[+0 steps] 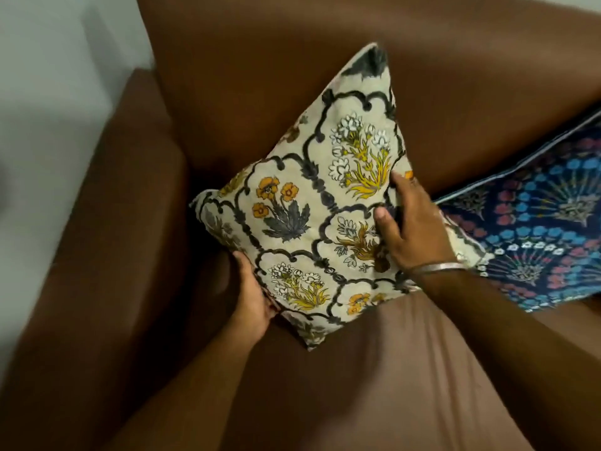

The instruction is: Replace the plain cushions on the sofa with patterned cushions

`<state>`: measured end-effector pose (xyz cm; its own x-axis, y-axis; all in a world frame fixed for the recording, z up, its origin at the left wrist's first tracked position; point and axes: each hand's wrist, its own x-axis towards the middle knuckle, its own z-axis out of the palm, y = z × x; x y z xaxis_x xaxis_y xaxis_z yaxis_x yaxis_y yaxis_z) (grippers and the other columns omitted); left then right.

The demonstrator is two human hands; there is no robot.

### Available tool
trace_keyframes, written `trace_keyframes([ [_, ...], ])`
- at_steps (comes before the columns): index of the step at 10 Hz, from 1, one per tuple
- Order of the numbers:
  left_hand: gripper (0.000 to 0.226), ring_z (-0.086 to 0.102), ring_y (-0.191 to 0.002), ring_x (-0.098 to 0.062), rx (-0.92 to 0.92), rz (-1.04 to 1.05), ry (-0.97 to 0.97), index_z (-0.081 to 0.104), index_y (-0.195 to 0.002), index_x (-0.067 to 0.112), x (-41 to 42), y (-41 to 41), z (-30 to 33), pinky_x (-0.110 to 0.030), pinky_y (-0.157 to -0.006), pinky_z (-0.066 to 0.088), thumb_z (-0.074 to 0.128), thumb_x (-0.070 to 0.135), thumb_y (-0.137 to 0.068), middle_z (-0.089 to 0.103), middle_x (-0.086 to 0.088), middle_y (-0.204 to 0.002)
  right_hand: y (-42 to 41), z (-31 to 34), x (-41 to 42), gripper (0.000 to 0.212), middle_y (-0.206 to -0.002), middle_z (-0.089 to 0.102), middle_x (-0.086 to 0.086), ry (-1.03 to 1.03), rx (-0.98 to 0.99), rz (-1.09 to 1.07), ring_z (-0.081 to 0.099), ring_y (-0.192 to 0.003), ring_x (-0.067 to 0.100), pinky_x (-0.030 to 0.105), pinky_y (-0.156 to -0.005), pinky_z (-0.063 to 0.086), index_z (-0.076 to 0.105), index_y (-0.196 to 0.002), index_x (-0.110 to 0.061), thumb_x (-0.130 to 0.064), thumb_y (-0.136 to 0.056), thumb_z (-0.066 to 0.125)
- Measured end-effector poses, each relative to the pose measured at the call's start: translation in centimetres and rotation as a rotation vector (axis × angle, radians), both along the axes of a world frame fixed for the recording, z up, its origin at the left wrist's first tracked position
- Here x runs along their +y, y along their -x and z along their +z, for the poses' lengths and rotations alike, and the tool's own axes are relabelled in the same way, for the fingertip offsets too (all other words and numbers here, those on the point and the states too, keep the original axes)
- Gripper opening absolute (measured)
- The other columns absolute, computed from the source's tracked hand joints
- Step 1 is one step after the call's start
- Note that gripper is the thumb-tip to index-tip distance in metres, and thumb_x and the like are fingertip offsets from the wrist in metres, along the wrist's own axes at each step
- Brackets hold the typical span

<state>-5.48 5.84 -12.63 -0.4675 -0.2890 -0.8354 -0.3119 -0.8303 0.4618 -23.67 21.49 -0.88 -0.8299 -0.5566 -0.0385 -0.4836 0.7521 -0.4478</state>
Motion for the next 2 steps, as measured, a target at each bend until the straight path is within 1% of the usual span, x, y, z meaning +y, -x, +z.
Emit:
trace_keyframes([
  [1,0.083,0.053,-0.130,-0.031,-0.123,-0.037,0.295,0.040,-0.151,0.023,-0.4,0.0,1.6,-0.038,-0.100,0.044,0.024,0.076,-0.089,0.052,-0.011,-0.150,-1.7,-0.2,0.6,0.069,-0.163,0.021,0.015,-0.225,0.094,-0.105,0.024,-0.149,0.037,0.057,-0.118,0.018,0.017,-0.156,-0.027,-0.056,-0.094,0.030],
  [2,0.074,0.049,-0.135,-0.034,-0.163,-0.101,0.620,0.036,-0.152,0.012,-0.6,0.0,8.4,-0.032,-0.097,0.041,0.038,0.062,-0.097,0.047,-0.016,-0.152,-3.4,3.6,0.9,0.073,-0.164,0.018,0.016,-0.240,0.202,-0.039,0.020,-0.149,0.041,0.062,-0.116,0.015,0.019,-0.156,-0.026,-0.060,-0.091,0.028],
])
